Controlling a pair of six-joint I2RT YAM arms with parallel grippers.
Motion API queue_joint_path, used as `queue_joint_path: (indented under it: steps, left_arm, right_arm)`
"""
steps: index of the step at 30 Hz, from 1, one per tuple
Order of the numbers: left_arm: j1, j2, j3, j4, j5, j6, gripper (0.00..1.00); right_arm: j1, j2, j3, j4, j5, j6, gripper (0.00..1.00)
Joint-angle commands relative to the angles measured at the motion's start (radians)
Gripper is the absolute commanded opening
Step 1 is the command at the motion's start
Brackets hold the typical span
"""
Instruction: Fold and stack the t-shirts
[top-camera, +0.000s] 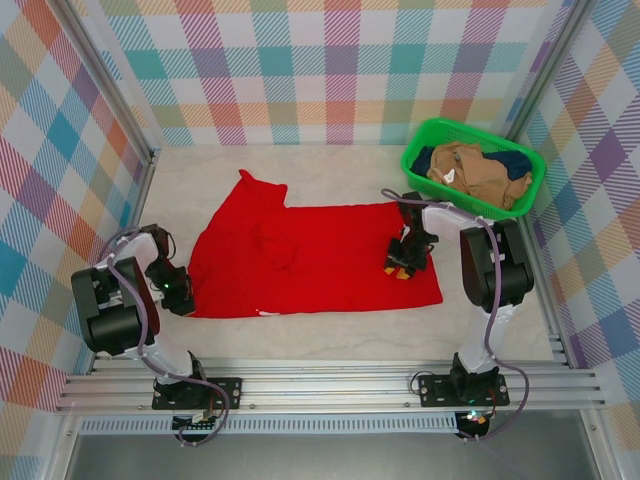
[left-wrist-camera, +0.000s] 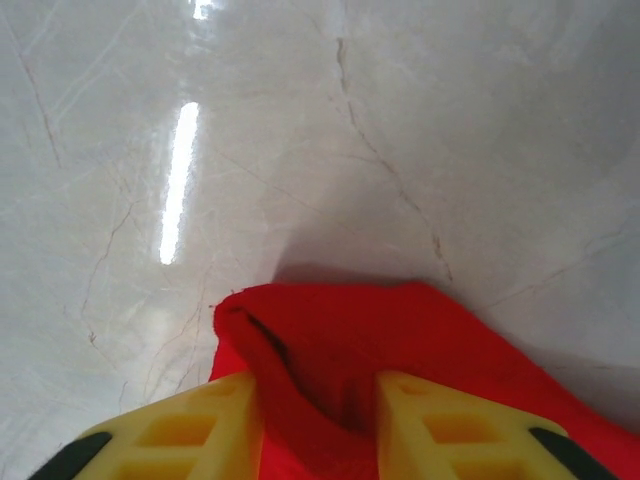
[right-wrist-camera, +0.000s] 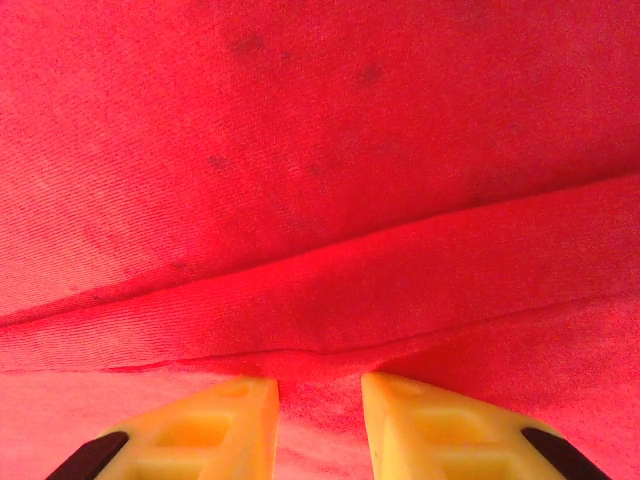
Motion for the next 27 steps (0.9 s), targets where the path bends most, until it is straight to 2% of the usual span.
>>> queue_joint_path:
  steps: [1,8,13,20,27]
  left_arm:
    - [0.018,-0.052,-0.008,-0.081,-0.019,0.007,0.30]
    - [0.017,-0.078,-0.033,-0.099,0.000,0.039,0.30]
    - [0.018,-0.081,-0.055,-0.077,0.013,0.056,0.26]
    - [0.024,-0.058,-0.055,-0.058,-0.017,0.052,0.14]
    - [0.052,-0.098,-0.063,-0.078,-0.042,0.090,0.00]
  right_arm:
    - [-0.003,0.036,-0.002,-0.012,0.034,-0.016,0.29]
    - [-0.004,0.038,0.003,-0.019,0.035,-0.020,0.29]
    - [-0.003,0.036,0.003,-0.017,0.036,-0.018,0.29]
    - [-0.004,0.032,0.002,-0.011,0.032,-0.017,0.29]
    - [-0.005,0.035,0.000,-0.016,0.042,-0.013,0.29]
